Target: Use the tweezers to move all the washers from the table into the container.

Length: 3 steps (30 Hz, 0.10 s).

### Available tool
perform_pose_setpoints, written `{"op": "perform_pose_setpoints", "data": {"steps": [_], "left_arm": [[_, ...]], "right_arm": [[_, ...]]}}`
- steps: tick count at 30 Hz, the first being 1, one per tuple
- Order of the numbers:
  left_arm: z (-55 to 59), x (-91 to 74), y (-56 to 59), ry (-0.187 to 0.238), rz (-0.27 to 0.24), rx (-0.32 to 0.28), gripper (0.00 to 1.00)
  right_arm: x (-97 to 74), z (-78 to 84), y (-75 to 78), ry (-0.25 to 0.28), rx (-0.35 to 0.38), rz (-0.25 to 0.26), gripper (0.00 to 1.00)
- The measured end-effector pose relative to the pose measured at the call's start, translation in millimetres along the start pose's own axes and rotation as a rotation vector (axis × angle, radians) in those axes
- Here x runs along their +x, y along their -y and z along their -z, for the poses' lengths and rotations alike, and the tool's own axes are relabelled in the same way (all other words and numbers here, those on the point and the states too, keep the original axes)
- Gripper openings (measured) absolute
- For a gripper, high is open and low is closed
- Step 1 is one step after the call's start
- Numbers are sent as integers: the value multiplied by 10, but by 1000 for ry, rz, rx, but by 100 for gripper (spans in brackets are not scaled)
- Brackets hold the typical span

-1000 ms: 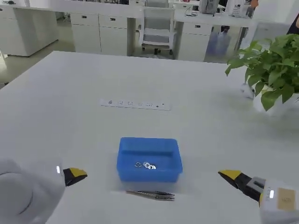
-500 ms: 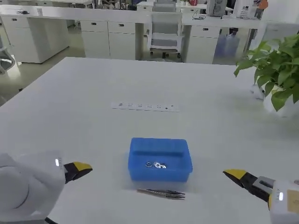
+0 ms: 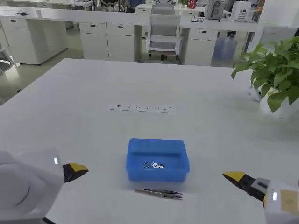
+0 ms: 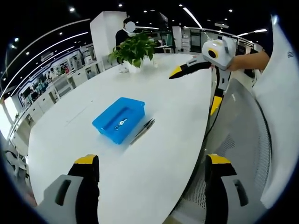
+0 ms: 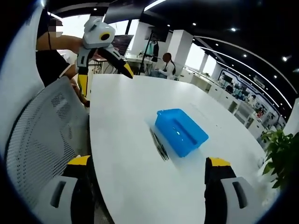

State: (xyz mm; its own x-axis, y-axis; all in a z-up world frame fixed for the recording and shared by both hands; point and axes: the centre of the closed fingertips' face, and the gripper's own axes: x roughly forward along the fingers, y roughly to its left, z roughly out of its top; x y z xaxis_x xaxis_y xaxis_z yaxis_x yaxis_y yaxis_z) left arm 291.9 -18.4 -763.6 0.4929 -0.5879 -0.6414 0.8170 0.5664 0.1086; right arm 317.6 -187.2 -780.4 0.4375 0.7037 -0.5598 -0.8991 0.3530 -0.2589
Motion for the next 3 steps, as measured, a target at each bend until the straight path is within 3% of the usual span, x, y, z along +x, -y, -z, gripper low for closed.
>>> {"op": "perform_pose_setpoints", "data": {"steps": [3], "left_arm": [[-18, 8, -25, 0, -5, 3, 99]], "right_arm": [[-38, 10, 57, 1, 8, 23, 100]]}}
